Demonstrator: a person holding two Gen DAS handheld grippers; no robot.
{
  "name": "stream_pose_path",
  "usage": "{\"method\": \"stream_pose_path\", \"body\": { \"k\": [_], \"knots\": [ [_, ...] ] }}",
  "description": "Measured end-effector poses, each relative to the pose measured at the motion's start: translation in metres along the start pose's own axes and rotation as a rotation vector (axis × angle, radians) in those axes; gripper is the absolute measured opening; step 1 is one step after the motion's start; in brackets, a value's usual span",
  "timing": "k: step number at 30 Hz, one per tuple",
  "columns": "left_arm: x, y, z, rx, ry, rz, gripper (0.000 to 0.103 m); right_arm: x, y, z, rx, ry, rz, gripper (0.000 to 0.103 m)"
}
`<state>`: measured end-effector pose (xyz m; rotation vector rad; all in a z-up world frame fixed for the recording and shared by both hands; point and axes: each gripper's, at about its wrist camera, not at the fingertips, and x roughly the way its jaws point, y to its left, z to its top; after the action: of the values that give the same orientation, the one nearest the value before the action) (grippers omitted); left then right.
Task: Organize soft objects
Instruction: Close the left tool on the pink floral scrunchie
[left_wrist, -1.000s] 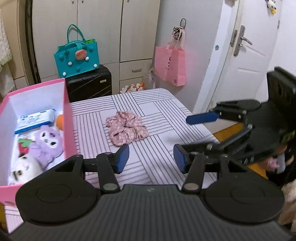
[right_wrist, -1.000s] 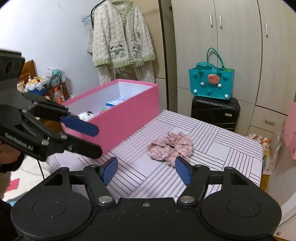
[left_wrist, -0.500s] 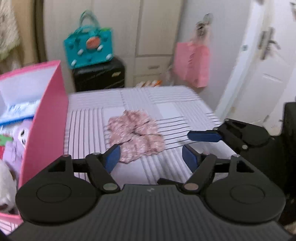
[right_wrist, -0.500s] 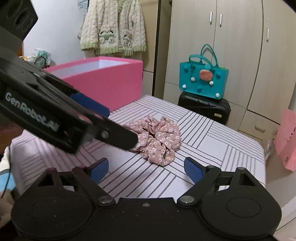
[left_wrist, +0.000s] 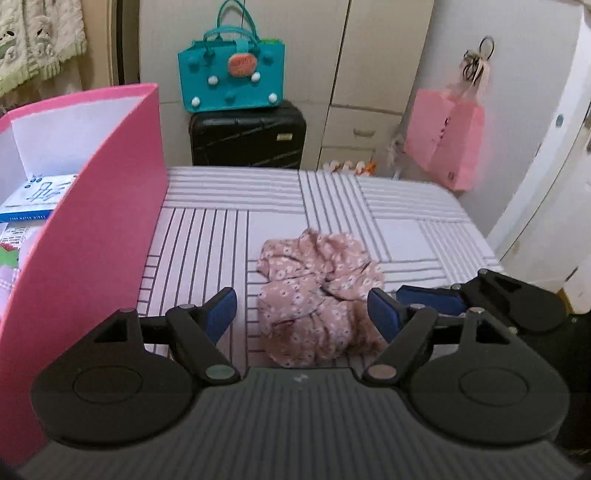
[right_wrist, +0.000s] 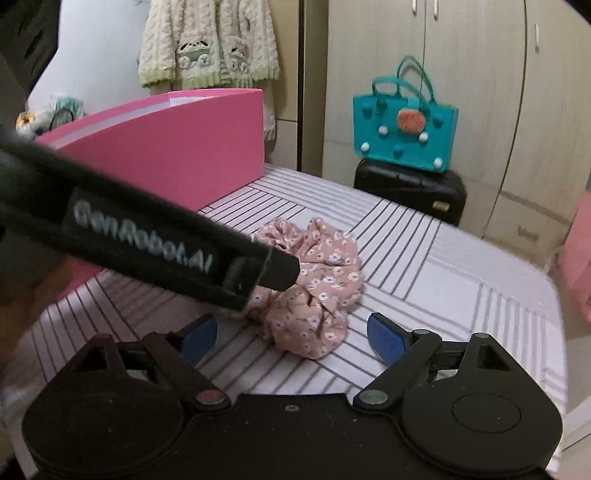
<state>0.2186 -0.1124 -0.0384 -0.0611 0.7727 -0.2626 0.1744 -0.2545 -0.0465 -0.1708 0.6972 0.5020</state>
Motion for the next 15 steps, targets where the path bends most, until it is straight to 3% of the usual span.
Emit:
{"method": "stream_pose_path", "body": {
  "k": [3,5,7,8,10,12,15],
  "knots": [
    [0.009,0.004,-0.001,-0.010,0.039,0.001,0.073,0.002,0.001,0.000,0.000,-0.004,-0.012,0.091],
    [0.013,0.008,-0.002,-0.023,0.059,-0.013,0.059,0.003,0.002,0.001,0.008,-0.002,-0.018,0.091],
    [0.013,0.010,-0.003,-0.025,0.046,-0.025,0.050,0.002,0.005,0.002,0.011,-0.011,-0.021,0.085],
    [0.014,0.013,-0.004,-0.044,0.049,-0.054,0.046,0.001,0.005,0.002,0.014,-0.017,-0.022,0.074],
    [0.014,0.016,-0.006,-0.079,0.048,-0.094,0.027,-0.002,0.005,0.002,0.028,-0.033,-0.025,0.049],
    [0.009,0.016,-0.009,-0.079,0.024,-0.130,0.016,-0.006,0.004,0.000,0.068,-0.048,0.010,0.029],
    [0.003,0.015,-0.014,-0.087,0.009,-0.159,0.011,-0.011,0.015,-0.003,0.047,-0.055,-0.010,0.021]
  ]
}}
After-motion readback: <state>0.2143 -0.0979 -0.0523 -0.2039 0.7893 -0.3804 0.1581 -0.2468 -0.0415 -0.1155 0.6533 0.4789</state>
